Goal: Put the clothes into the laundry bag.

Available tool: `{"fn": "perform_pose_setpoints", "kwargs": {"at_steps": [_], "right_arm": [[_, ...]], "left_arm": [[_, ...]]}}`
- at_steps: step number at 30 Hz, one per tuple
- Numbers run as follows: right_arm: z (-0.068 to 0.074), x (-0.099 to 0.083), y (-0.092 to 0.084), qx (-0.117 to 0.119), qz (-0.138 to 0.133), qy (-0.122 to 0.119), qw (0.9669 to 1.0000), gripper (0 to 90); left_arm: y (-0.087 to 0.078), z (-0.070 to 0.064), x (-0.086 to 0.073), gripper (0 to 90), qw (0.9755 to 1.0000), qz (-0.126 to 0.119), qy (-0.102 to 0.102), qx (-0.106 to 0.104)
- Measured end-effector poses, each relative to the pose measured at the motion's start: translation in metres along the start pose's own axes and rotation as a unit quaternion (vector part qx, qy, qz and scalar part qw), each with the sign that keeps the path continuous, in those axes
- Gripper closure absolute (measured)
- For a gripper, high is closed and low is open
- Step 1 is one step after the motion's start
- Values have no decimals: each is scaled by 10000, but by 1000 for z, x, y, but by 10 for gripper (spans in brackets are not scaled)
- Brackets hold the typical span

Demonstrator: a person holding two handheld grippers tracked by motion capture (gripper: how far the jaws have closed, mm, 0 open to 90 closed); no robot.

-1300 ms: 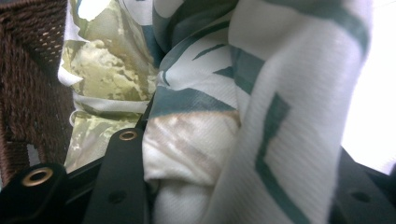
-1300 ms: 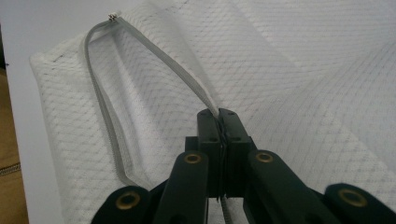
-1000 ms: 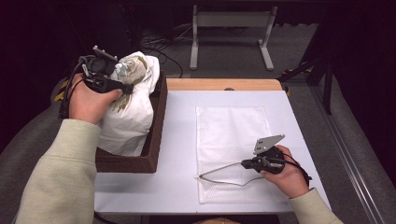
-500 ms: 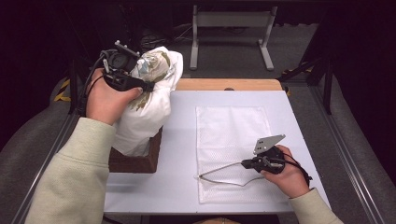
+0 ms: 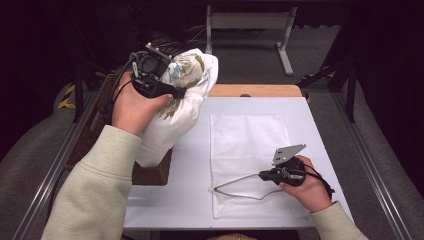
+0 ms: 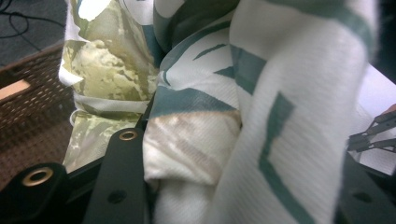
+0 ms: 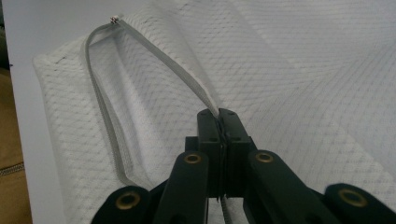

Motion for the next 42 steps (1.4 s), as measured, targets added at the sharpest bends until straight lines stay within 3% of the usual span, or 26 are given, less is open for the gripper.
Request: {"fn": "perform_pose_setpoints", "kwargs": {"at_steps": [14, 27, 32, 42], "right_arm": [[0, 0, -1, -1, -12, 33, 10000, 892], [0, 0, -1, -1, -27, 35, 10000, 892], [0, 0, -2, -1, -43, 35, 10000, 891], [-2, 1, -3, 9, -111, 102, 9999, 892]], "left_arm": [[18, -38, 21, 557, 9991, -154, 223, -320], [30, -73, 34, 556, 9961, -300, 376, -736], [36, -82, 35, 556, 9944, -326, 348, -947], [45, -91, 25, 556, 9934, -230, 479, -1012]]}}
Point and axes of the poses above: each handheld gripper's, and its own axes: y roughly forward along the jaws, x roughly out of its top, z roughly to its left, the point moved 8 cm from there along y, roughly forward along the jaws, and after that the axes turned 6 degrees about -z, right-handed, at the moved point
